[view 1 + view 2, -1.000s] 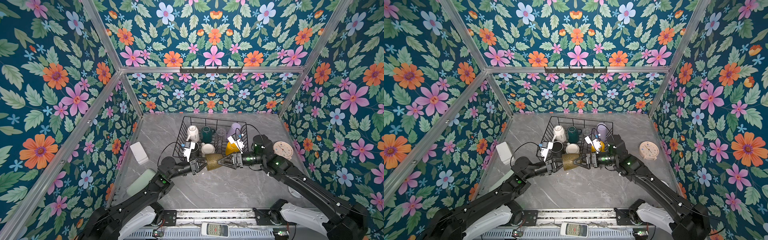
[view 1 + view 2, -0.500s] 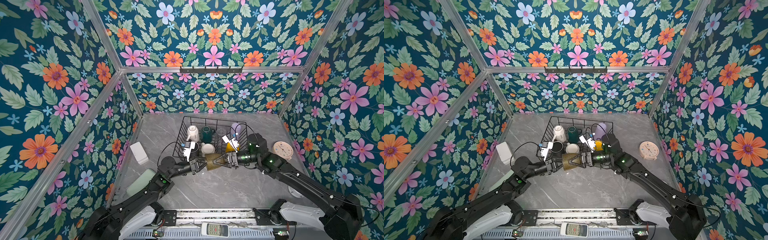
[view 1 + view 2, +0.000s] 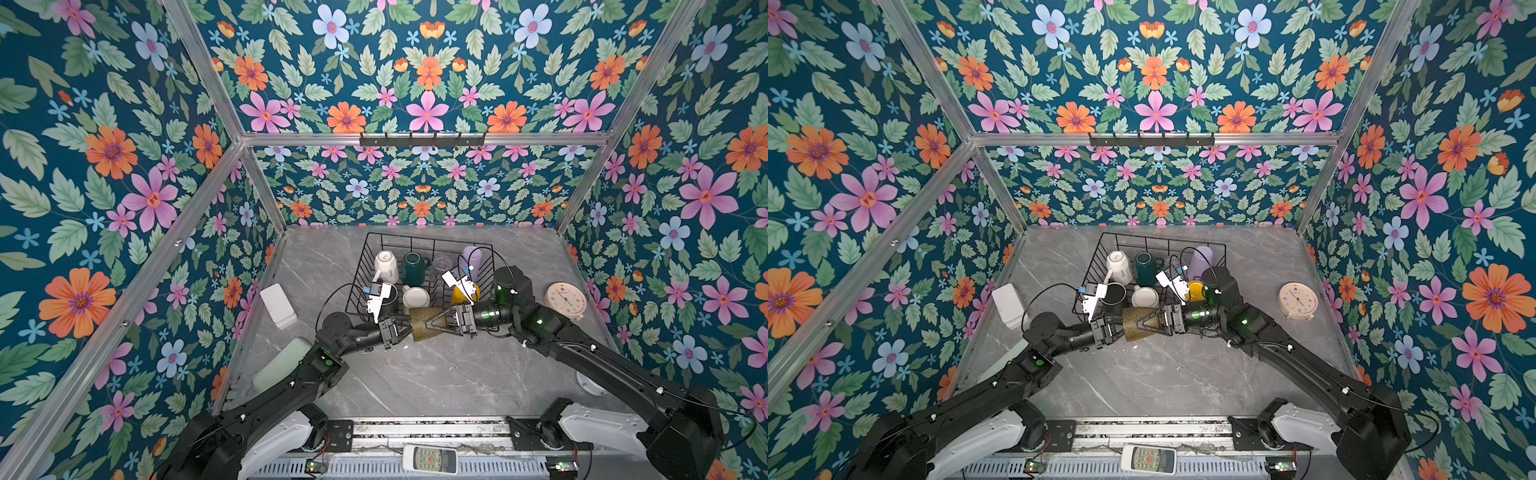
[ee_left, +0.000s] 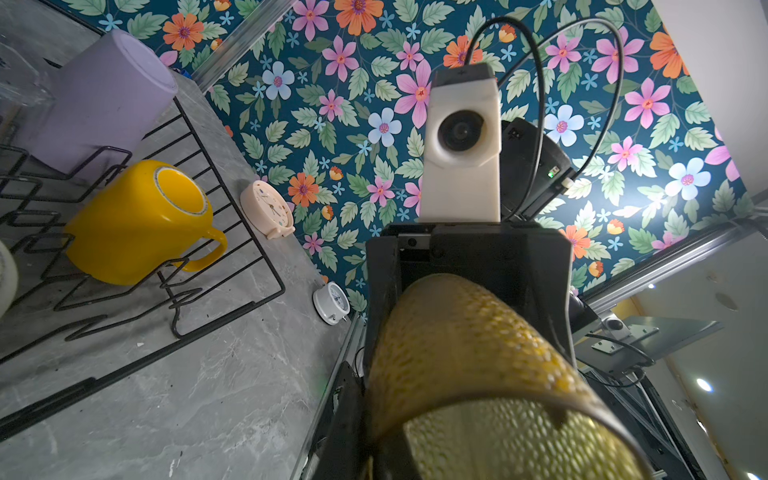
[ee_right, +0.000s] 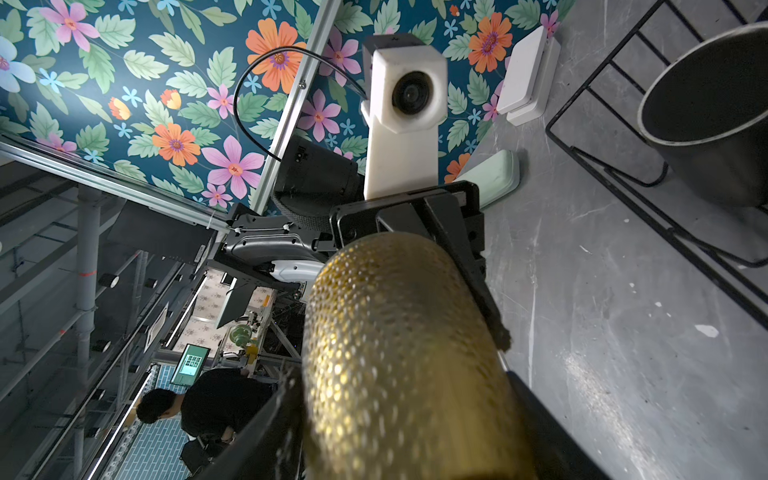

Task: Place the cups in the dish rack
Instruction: 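Close the right gripper on the amber glass's base while the left gripper holds it, then open and withdraw the left gripper while the right gripper carries the glass over the rack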

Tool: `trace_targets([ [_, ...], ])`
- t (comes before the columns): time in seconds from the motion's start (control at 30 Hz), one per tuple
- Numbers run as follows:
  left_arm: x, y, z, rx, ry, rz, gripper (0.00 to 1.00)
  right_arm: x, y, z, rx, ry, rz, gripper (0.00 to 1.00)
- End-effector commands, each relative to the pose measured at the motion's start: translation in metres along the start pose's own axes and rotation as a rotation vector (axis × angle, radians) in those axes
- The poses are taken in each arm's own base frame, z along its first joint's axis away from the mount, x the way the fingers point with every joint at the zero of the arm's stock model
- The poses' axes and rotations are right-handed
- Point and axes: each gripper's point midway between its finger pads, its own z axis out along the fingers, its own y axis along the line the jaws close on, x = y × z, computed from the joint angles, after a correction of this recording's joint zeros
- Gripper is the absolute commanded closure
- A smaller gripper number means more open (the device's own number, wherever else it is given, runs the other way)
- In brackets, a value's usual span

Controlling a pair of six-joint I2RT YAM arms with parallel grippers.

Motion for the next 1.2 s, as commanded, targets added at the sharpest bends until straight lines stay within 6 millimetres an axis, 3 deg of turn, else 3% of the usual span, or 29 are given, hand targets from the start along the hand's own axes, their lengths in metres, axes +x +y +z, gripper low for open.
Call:
trace_targets([
  [0.0,-0.008,-0.014,0.0,0.049,-0.026,0.043,1.0,-0.002,-0.006,0.001,0.03,-0.016,0.01,0.44],
  [0.2,-0.008,-0.013,0.0,0.046,-0.028,0.041,1.0,-0.002,-0.005,0.0,0.033,-0.014,0.01,0.7],
  [0.33,-0.008,-0.011,0.0,0.04,-0.029,0.035,1.0,-0.004,-0.005,0.0,0.042,-0.019,0.006,0.97],
  [0.37,-0.009,-0.011,0.0,0.039,-0.03,0.034,1.0,-0.005,-0.005,-0.001,0.048,-0.025,0.006,1.0],
  [0.57,-0.008,-0.008,-0.001,0.023,-0.033,0.024,1.0,-0.012,0.0,-0.006,0.068,-0.063,-0.013,1.0],
  [0.67,-0.009,-0.007,-0.002,0.013,-0.036,0.022,0.95,-0.015,0.005,-0.009,0.071,-0.078,-0.025,1.0],
  [0.77,-0.009,-0.005,-0.003,0.002,-0.04,0.022,0.81,-0.018,0.009,-0.012,0.077,-0.093,-0.032,1.0],
  [0.87,-0.009,-0.003,-0.004,-0.011,-0.037,0.019,0.49,-0.02,0.011,-0.016,0.087,-0.106,-0.04,1.0],
  [0.93,-0.008,-0.002,-0.005,-0.017,-0.04,0.019,0.33,-0.022,0.011,-0.023,0.1,-0.122,-0.04,1.0],
  [1.07,-0.01,0.006,-0.009,-0.076,-0.06,0.041,0.16,-0.028,0.013,-0.045,0.138,-0.174,-0.044,1.0],
  [1.17,-0.014,0.014,-0.015,-0.151,-0.084,0.063,0.11,-0.03,0.012,-0.062,0.186,-0.208,-0.047,1.0],
])
